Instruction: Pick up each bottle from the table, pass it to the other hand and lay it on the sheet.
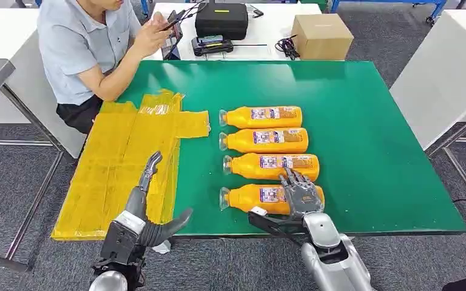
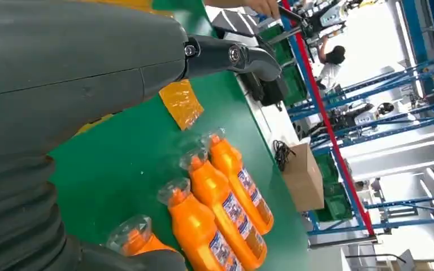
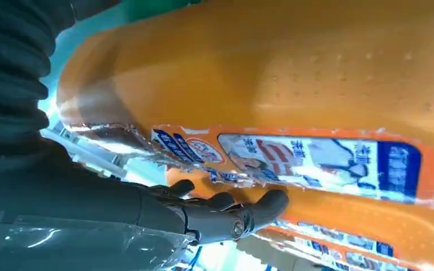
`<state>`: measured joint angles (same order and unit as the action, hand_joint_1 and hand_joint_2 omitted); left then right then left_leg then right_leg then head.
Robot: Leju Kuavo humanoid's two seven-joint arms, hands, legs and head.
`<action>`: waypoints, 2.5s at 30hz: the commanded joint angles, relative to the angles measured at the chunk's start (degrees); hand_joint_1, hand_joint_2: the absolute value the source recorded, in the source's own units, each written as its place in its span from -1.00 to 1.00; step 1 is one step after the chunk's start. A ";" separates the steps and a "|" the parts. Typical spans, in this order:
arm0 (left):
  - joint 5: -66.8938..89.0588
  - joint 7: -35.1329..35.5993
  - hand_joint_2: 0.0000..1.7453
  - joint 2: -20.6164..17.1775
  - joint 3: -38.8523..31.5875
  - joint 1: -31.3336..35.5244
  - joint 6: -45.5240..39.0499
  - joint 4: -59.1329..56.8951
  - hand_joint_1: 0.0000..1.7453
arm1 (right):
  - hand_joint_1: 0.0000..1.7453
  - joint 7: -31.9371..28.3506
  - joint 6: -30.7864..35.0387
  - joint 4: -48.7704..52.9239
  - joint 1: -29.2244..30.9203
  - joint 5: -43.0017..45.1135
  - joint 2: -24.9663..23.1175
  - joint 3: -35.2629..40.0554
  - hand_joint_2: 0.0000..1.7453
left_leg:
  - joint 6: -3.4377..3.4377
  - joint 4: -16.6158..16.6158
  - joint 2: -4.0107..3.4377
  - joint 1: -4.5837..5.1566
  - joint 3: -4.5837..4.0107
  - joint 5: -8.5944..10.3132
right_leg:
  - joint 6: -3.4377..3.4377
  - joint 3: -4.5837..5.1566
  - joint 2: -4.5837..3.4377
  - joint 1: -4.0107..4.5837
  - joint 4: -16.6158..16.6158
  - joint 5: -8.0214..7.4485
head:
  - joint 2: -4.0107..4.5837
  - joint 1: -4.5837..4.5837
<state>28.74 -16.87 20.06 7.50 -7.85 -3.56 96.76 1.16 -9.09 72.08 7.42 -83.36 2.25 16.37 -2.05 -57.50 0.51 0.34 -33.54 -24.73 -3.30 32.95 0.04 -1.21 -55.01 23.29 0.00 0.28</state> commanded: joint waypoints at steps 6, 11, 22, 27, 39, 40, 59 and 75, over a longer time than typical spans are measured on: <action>0.84 -0.05 1.00 -0.06 -0.12 0.78 0.38 -1.14 -1.00 | 0.38 -1.03 -0.96 -5.13 -3.03 3.83 3.78 1.87 1.00 | 0.10 0.06 0.14 -0.06 0.21 -0.01 | 0.21 0.10 0.16 0.08 0.11 0.08 | 0.00 0.00; 1.01 -0.05 1.00 -0.06 0.07 0.87 0.25 -1.28 -1.00 | 0.54 -1.64 -0.47 -3.67 -4.66 5.72 3.97 2.38 1.00 | 0.12 0.09 0.22 -0.07 0.28 -0.03 | 0.15 -0.04 0.24 0.09 0.15 0.07 | 0.00 0.02; 1.77 -0.51 1.00 -0.06 0.15 0.95 -0.13 -1.26 -1.00 | 1.00 -0.15 1.05 -3.75 -7.81 10.85 4.30 1.11 1.00 | 0.12 0.05 0.26 -0.10 0.34 -0.11 | 0.17 -0.04 0.29 0.11 0.13 0.17 | 0.00 0.00; -2.66 -0.45 1.00 -0.06 0.89 2.52 1.86 -4.36 -1.00 | 1.00 -9.46 1.43 -1.88 -10.37 28.38 3.11 -5.34 1.00 | 0.15 0.07 0.40 -0.11 0.42 -0.13 | 0.20 -0.17 0.43 0.13 0.16 0.23 | 0.00 0.00; -7.96 -0.34 1.00 -0.06 1.08 3.45 1.86 -7.27 -1.00 | 1.00 -13.21 1.50 0.95 -11.87 35.57 3.18 -5.93 1.00 | 0.15 0.08 0.36 -0.14 0.53 -0.21 | 0.21 -0.25 0.40 0.17 0.20 0.22 | 0.00 -0.04; -7.96 -0.34 1.00 -0.06 1.08 3.45 1.86 -7.27 -1.00 | 1.00 -13.21 1.50 0.95 -11.87 35.57 3.18 -5.93 1.00 | 0.17 0.09 0.23 -0.11 0.59 -0.28 | 0.18 -0.23 0.28 0.13 0.16 0.22 | 0.00 -0.02; -39.51 7.02 1.00 -1.33 2.59 10.76 17.81 -36.42 -1.00 | 1.00 -24.78 -6.18 -1.78 4.94 62.86 -3.04 1.44 1.00 | 0.21 0.07 -0.60 -0.10 0.40 -0.32 | 0.31 -0.43 -0.59 0.16 0.05 0.05 | 0.00 0.04; -40.17 1.15 1.00 -0.59 3.95 20.47 14.22 -42.11 -1.00 | 1.00 -23.46 -1.85 -14.41 13.71 60.90 -10.02 11.29 1.00 | 0.18 -0.02 -0.42 -0.13 -0.11 -0.18 | 0.21 -0.07 -0.44 0.17 -0.06 0.04 | 0.00 0.04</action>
<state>-12.76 -13.22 19.47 11.96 4.98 14.66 60.73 -23.17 -13.43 69.46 15.02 -20.25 -4.29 21.60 -1.95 -57.52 0.23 0.24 -33.75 -24.90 -3.19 32.93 -0.30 -1.08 -55.07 23.35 0.00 0.33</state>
